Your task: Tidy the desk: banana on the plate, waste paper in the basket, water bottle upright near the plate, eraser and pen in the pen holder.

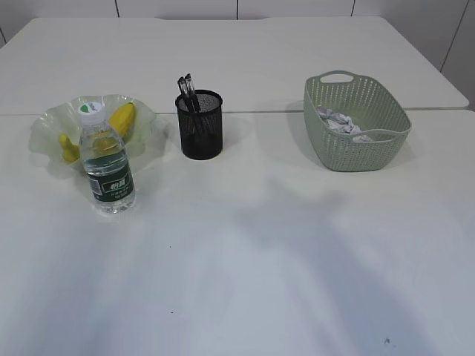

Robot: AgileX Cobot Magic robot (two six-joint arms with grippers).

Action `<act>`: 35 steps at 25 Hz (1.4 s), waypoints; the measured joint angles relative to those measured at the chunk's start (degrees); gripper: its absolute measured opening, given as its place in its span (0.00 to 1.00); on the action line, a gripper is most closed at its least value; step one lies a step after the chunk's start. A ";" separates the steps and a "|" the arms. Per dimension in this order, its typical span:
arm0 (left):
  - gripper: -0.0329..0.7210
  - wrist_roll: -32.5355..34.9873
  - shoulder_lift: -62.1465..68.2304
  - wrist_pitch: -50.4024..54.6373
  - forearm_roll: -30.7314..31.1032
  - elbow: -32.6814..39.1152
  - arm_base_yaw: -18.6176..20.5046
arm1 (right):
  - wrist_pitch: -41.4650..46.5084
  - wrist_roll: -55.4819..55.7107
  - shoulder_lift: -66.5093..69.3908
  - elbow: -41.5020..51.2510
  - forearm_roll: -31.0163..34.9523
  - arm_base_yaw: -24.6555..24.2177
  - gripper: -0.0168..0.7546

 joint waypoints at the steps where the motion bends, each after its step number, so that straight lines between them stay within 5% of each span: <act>1: 0.01 0.00 -1.60 0.61 0.00 1.15 0.00 | 0.93 -0.03 -0.95 0.76 0.00 0.00 0.00; 17: 0.01 0.00 -28.91 25.00 0.10 8.00 0.00 | 5.00 -0.13 -12.80 11.61 -0.24 0.00 0.00; 35: 0.01 -4.53 -44.77 53.43 -0.57 13.27 0.00 | 7.77 -0.13 -13.29 11.94 -0.24 0.00 0.00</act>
